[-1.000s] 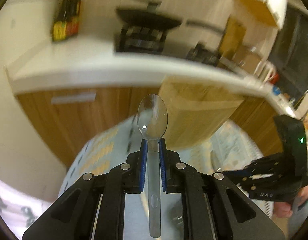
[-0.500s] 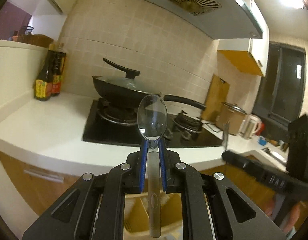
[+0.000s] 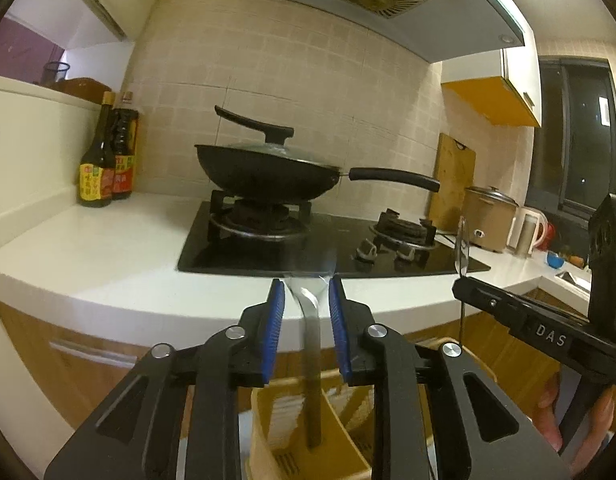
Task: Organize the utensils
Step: 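Carry both spoons over the beige basket and open both grippers to drop them in, then grasp a wooden chopstick with the left gripper while the right gripper grasps another chopstick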
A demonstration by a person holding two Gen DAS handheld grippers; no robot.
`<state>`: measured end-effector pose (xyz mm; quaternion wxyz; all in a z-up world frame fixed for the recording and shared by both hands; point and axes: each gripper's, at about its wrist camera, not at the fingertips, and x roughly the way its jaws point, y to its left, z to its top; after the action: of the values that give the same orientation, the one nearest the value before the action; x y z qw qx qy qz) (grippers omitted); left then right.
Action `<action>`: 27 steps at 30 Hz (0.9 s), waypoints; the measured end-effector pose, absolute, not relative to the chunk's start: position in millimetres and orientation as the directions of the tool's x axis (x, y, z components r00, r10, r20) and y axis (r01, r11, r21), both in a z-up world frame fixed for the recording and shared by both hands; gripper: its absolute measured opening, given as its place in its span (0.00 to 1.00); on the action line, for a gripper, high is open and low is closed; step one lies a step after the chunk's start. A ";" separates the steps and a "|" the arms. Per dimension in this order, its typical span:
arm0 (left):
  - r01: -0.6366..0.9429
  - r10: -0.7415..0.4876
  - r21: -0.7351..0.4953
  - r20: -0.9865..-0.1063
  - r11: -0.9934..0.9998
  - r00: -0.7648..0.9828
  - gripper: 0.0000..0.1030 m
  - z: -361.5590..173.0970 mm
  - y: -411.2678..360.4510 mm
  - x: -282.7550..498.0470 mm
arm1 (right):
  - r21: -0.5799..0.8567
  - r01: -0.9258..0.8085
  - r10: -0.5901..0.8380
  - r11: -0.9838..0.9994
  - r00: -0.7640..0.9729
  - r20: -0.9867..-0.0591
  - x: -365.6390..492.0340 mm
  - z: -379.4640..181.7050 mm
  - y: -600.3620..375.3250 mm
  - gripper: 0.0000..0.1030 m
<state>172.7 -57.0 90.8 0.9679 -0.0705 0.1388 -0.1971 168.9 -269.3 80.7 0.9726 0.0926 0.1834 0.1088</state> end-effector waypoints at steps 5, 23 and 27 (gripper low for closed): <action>0.376 -0.428 -0.224 -0.263 0.899 0.865 0.34 93.0 -44.0 156.7 | 0.265 -0.181 0.272 0.947 0.891 -0.364 139.0 77.5 -278.3 0.37; 0.344 -0.394 -0.211 -0.649 0.915 0.651 0.50 57.7 14.3 58.0 | 0.217 -0.057 0.187 0.974 0.742 -0.644 15.3 61.8 -258.8 0.50; 0.315 -0.380 -0.238 -0.749 0.919 0.543 0.49 13.4 27.6 50.9 | 0.188 -0.035 0.163 0.982 0.667 -0.727 3.7 23.5 -249.4 0.50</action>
<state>50.9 27.6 13.4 0.8776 -0.0376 0.4350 -0.1979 3.7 -249.4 23.5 0.9096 0.0793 0.4042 0.0542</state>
